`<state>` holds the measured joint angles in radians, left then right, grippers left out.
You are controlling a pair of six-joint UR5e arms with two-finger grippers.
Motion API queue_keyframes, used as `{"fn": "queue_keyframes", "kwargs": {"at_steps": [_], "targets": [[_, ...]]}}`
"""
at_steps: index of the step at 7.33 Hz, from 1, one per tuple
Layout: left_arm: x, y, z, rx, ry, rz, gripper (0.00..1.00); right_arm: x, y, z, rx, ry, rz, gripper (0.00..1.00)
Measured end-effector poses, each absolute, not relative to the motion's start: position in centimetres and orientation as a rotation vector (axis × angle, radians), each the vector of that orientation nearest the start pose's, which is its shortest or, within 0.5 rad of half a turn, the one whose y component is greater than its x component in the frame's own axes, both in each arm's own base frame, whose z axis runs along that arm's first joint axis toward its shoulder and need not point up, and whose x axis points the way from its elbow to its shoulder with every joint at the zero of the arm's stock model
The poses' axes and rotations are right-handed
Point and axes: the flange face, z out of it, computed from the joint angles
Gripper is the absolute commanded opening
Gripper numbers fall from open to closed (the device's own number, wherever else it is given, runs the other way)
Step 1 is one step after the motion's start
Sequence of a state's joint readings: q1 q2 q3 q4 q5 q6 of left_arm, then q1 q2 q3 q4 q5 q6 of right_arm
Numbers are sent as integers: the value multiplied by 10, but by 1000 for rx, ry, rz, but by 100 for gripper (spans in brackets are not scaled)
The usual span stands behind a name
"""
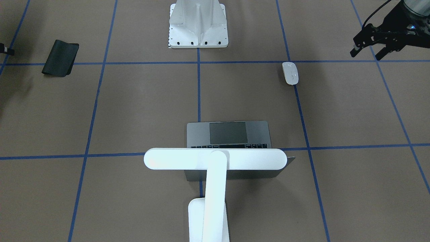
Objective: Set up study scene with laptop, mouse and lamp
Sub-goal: 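Grasp the black mouse pad with the right gripper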
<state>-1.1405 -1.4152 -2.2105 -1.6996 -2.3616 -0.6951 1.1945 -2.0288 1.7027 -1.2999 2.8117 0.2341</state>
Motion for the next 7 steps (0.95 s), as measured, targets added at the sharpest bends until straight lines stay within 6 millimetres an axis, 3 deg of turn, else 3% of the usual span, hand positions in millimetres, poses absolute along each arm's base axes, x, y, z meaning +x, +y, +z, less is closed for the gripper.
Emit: {"fn": "queue_keyframes", "kwargs": {"at_steps": [4,7], "targets": [[108,-390,403,83,957,13,99,-89,-272,693,-468,-1275,-163,98],[101,-386,410,98,952,31,99,-125,-281,678,-499,-1269,-266,99]]}}
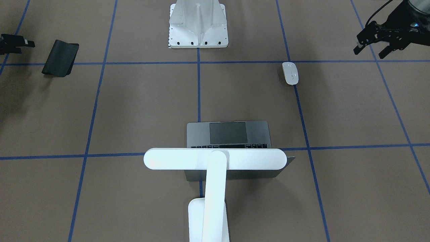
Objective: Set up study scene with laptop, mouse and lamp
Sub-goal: 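Grasp the black mouse pad with the right gripper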
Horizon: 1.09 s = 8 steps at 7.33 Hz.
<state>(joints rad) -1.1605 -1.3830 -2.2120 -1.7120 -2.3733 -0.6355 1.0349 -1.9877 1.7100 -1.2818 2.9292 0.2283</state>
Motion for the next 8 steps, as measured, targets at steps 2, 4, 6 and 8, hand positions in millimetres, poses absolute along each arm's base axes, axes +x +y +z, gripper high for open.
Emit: {"fn": "queue_keyframes", "kwargs": {"at_steps": [2,4,6,8], "targets": [[92,-385,414,97,967,43,99,-154,-289,668,-521,-1248,-326,99],[88,-385,415,96,977,46,99,-182,-294,661,-545,-1158,-338,99],[86,-385,417,100,977,49,99,-207,-293,657,-568,-1061,-330,99],[85,-385,418,100,976,48,99,-222,-288,652,-571,-1005,-319,99]]}}
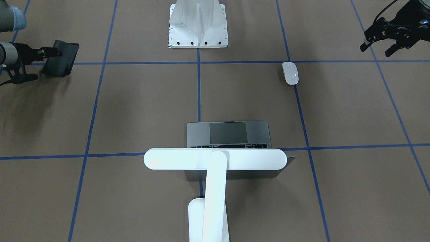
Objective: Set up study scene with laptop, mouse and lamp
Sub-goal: 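Grasp the black mouse pad with the right gripper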
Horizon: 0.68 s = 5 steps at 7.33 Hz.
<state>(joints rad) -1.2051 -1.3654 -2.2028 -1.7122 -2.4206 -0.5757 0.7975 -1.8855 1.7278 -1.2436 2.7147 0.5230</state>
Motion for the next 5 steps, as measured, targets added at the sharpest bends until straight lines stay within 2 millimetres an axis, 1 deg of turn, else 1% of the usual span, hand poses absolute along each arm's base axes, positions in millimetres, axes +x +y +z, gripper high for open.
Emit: {"fn": "queue_keyframes", "kwargs": {"at_steps": [1,2,3,5], "targets": [[85,-385,418,100,976,48,99,-225,-285,653,-570,-986,-318,99],[85,-385,418,101,976,48,99,-227,-283,655,-569,-968,-319,95],[85,-385,418,101,975,49,99,-228,-281,656,-568,-957,-321,74],[85,-385,419,99,975,48,99,-229,-280,655,-572,-951,-314,40]]}}
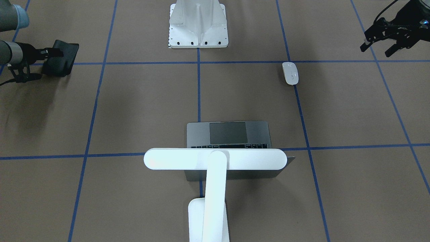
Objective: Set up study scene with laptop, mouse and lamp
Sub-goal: 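Grasp the black mouse pad with the right gripper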
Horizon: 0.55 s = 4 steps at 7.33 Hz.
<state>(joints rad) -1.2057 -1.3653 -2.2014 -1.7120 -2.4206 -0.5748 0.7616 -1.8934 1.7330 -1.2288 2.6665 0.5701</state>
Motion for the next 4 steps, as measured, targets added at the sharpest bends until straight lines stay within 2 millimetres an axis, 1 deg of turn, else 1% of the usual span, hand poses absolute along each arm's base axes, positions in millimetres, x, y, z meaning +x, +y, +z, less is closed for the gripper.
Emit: {"fn": "queue_keyframes", "kwargs": {"at_steps": [1,2,3,4], "targets": [[85,-385,419,98,975,47,99,-229,-280,653,-573,-949,-308,23],[85,-385,420,97,974,46,99,-229,-280,652,-576,-948,-301,4],[85,-386,420,96,974,46,99,-229,-280,650,-576,-947,-296,0],[84,-386,420,96,973,44,99,-229,-280,649,-575,-947,-294,0]]}}
